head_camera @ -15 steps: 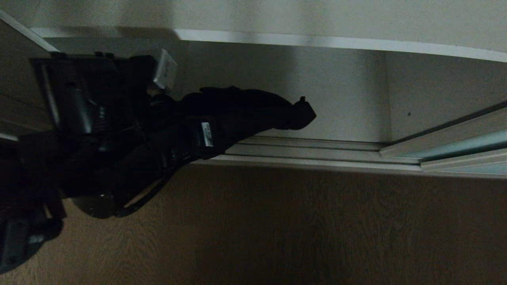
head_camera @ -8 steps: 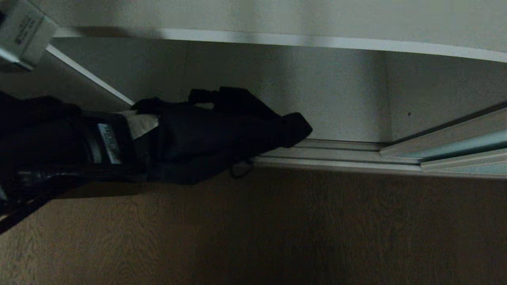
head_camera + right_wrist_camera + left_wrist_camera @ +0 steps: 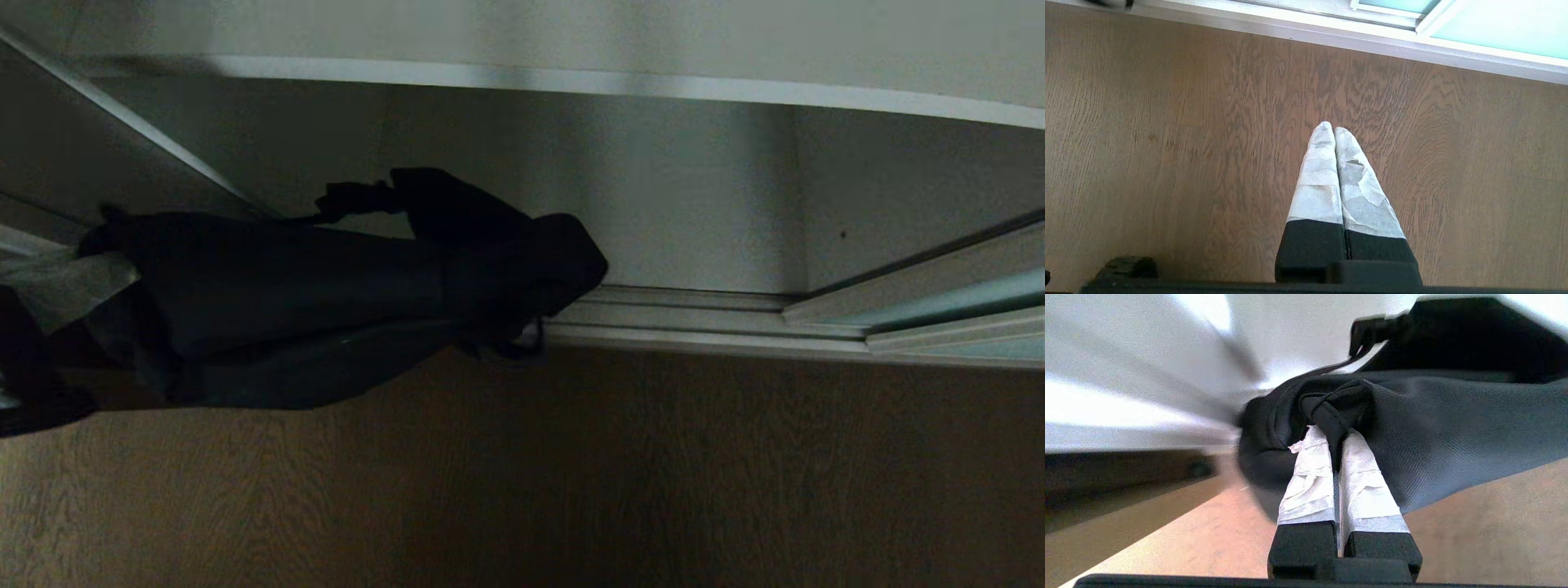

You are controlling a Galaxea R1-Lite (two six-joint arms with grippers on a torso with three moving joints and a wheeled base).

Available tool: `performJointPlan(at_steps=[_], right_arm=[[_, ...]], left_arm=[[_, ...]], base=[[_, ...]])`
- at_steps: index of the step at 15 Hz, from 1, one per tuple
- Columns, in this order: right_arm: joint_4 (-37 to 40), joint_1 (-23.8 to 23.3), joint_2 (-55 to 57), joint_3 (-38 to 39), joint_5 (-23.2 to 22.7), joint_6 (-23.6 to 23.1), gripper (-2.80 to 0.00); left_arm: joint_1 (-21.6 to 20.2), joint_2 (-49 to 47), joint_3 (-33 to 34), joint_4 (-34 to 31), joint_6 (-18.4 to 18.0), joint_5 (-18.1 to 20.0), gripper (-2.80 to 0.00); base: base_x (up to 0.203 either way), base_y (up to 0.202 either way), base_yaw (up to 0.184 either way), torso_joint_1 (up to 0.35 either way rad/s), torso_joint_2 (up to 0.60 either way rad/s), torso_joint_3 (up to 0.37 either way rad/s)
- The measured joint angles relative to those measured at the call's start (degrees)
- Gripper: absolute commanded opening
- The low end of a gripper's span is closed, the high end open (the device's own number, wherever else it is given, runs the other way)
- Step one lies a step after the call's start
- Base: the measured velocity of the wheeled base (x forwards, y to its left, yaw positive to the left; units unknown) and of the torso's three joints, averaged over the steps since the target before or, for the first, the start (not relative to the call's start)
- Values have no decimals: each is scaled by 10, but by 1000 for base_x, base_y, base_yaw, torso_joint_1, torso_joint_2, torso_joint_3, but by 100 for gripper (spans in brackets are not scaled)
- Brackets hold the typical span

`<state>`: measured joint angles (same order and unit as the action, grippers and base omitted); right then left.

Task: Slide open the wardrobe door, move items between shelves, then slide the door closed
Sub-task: Place the bag on the higher shelf

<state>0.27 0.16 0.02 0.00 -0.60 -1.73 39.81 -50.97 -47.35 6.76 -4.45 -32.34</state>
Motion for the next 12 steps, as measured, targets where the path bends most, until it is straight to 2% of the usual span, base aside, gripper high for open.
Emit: performJointPlan(at_steps=[3, 8, 12], right_arm=[[0, 0, 0, 0, 0, 0, -280], [0, 0, 0, 0, 0, 0, -280], [0, 0, 0, 0, 0, 0, -280]], left_arm=[[-53, 39, 1, -24, -23, 3, -280], [-170, 85, 0, -27, -29, 8, -280], [-227, 116, 12, -24, -32, 8, -280]], base=[[0, 0, 0, 0, 0, 0], [0, 0, 0, 0, 0, 0], [0, 0, 0, 0, 0, 0]])
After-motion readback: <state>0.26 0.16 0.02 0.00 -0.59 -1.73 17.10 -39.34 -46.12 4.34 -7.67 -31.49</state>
